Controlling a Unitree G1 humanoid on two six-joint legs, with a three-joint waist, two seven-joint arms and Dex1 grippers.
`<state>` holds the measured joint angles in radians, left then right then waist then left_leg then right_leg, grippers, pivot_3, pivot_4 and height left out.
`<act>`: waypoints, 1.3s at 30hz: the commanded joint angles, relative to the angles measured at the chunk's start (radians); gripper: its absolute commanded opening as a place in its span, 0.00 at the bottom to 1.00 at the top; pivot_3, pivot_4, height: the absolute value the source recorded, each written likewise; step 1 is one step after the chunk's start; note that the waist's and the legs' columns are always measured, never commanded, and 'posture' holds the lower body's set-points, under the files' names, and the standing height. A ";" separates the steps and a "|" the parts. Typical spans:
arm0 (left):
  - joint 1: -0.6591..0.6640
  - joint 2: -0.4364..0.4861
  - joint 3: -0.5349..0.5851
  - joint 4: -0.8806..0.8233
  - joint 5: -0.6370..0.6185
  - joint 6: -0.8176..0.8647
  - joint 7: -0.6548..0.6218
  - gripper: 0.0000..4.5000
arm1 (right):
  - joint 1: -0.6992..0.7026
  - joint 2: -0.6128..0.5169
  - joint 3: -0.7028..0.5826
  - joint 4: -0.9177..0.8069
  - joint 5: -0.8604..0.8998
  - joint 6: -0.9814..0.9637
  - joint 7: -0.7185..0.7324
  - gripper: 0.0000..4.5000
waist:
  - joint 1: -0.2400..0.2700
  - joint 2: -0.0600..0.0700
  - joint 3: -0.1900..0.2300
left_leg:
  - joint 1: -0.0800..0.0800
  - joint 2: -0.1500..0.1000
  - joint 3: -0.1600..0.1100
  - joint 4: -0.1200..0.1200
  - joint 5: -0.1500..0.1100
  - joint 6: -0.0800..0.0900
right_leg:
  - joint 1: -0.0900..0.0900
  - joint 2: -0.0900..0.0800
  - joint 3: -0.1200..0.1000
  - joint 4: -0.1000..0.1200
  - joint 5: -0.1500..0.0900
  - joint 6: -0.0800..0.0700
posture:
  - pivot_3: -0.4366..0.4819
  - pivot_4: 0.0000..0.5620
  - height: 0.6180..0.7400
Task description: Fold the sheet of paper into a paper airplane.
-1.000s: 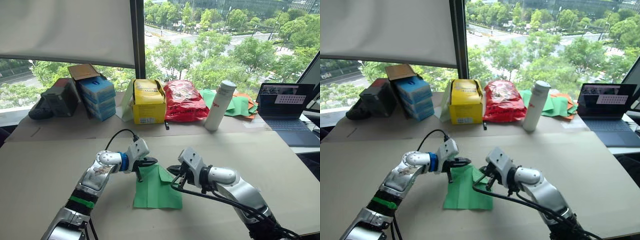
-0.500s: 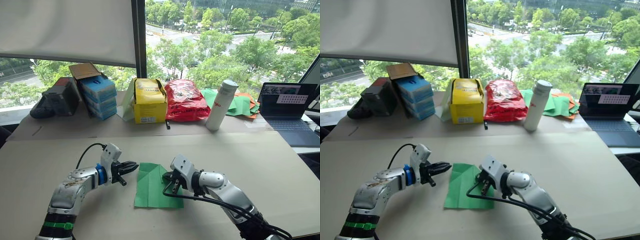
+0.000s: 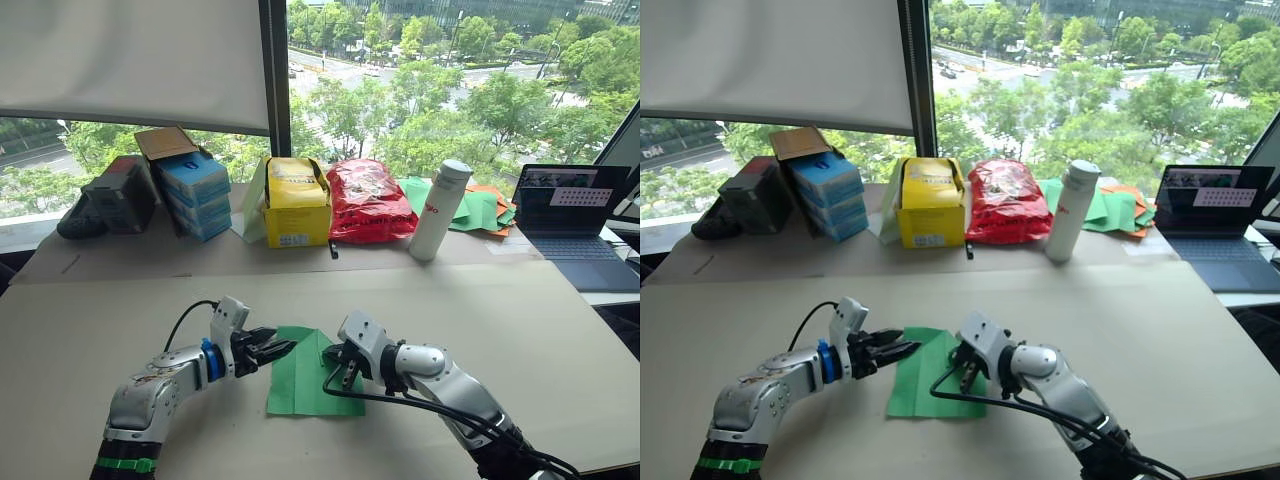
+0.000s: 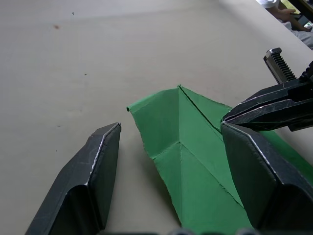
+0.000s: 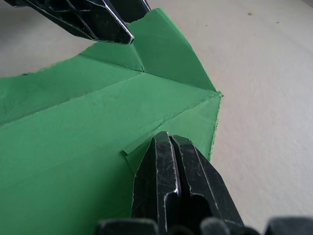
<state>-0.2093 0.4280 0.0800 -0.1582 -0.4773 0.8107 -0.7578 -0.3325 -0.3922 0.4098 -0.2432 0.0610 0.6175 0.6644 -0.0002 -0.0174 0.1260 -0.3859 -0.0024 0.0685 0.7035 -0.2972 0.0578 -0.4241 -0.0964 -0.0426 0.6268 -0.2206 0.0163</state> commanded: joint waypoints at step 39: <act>0.008 0.166 -0.352 0.023 0.415 -0.575 -0.060 0.01 | -0.017 0.071 -0.060 0.023 -0.020 -0.079 -0.114 0.00 | -0.002 0.002 0.001 | 0.001 -0.001 0.000 -0.005 -0.003 0.005 | 0.000 -0.009 -0.003 -0.001 0.000 -0.001 | 0.48 0.27 1.00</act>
<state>-0.1984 0.5941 -0.2629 -0.1469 -0.0794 0.2400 -0.8113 -0.3244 -0.3296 0.3860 -0.2104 0.0499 0.5914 0.5774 -0.0023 -0.0155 0.1272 -0.3847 -0.0033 0.0688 0.6982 -0.3002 0.0628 -0.4245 -0.1054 -0.0457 0.6259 -0.2208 0.0151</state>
